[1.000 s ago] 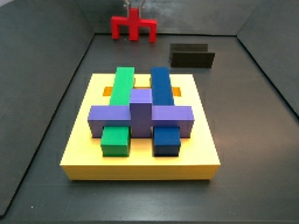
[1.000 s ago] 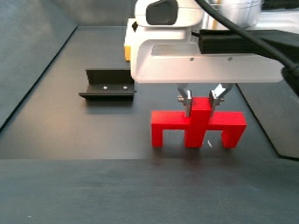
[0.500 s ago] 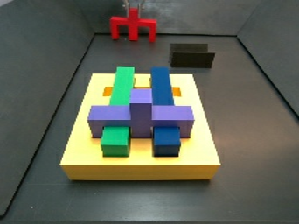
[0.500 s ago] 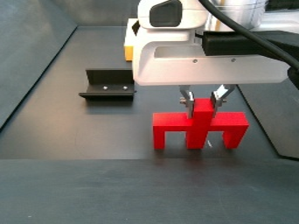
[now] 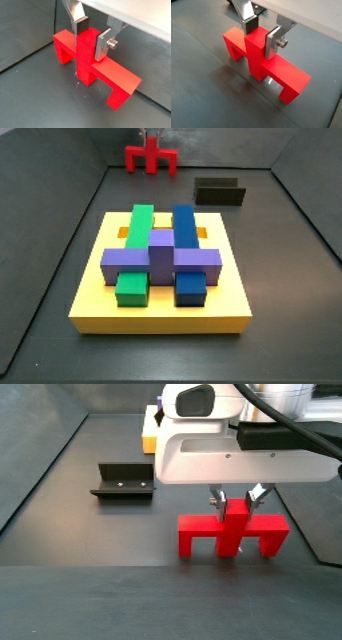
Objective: Pick up the red object. Move up. Move to above the board. Insert the red object.
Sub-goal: Move up, then move to above the board.
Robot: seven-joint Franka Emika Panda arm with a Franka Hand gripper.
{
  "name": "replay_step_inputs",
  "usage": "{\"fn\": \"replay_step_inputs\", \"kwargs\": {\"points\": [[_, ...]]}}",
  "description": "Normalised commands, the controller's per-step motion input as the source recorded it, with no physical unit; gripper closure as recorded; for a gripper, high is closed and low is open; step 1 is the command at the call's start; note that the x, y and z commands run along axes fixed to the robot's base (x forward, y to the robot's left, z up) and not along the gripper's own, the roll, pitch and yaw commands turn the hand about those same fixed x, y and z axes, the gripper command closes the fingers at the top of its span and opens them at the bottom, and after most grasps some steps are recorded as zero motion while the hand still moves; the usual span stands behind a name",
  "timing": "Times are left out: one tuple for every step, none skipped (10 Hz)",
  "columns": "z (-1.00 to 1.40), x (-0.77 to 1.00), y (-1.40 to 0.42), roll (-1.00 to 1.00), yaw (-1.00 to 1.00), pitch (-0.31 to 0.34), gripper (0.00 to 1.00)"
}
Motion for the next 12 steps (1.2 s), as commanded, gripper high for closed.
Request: {"fn": "replay_step_inputs", "kwargs": {"points": [[0.83,0.0,0.0,0.0,0.0,0.0,1.0],[0.82,-0.02,-0.02,-0.01,-0.02,0.01,1.0],[0.58,-0.06,-0.03,0.01,-0.02,0.038,1.0],[0.38,-0.04,-0.01,0.04,-0.02,0.032,1.0],[1.4,0.0,0.0,0.0,0.0,0.0,1.0],[1.4,-0.03,0.0,-0.02,0.0,0.031,1.0],[1.4,-0.05,-0.01,0.01,0.01,0.033,1.0],[1.4,0.0,0.0,0.01,0.01,0.024,1.0],[0.99,0.05,0.02,-0.02,0.0,0.06,1.0],[0.55,0.04,0.01,-0.01,-0.01,0.097,1.0],[0.27,0.03,0.0,0.01,0.0,0.077,1.0],[0.13,0.16,-1.4,-0.09,0.08,0.105,1.0]]}}
